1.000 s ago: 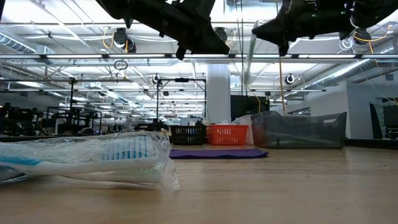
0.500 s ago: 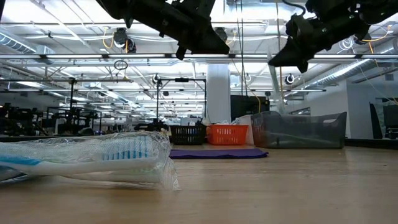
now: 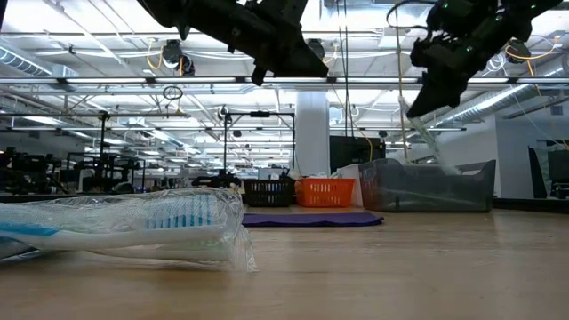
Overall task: Pick & Place Toothbrushes
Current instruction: Put the green toothbrush into the gray bin
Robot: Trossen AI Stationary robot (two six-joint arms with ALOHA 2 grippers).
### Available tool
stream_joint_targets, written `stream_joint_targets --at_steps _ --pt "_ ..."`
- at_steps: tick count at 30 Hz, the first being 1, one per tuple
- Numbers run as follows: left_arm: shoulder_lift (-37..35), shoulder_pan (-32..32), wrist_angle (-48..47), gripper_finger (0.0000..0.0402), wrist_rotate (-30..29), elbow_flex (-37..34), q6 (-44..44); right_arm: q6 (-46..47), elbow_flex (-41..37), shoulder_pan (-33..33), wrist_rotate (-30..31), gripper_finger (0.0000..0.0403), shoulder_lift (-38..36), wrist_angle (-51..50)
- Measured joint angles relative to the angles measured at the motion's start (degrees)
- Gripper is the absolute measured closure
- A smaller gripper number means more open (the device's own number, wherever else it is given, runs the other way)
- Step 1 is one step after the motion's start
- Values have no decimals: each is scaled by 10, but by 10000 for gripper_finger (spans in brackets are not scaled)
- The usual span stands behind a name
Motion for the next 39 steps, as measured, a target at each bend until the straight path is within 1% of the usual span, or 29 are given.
stream_joint_targets --at_steps 8,12,14,21,29,35,37,39 --pt "0 -1 -2 380 0 0 -2 -14 3 0 0 387 48 -47" --pt "0 -3 -2 380 0 0 -2 -18 3 0 0 386 67 -42" --pt "0 -4 -3 380 0 0 -2 -21 3 0 0 374 75 -39" --pt "0 -5 -7 380 0 0 0 -28 3 0 0 308 78 -8" --pt "0 -5 -17 380 0 0 -2 -33 3 0 2 252 78 -8" --pt "0 -12 -21 380 -1 0 2 -32 3 1 -3 233 78 -8" --pt "-1 -16 -36 380 0 0 1 -28 3 5 -3 233 76 -4" --pt "-1 -20 -64 380 18 0 -8 -27 3 12 -4 233 74 -1"
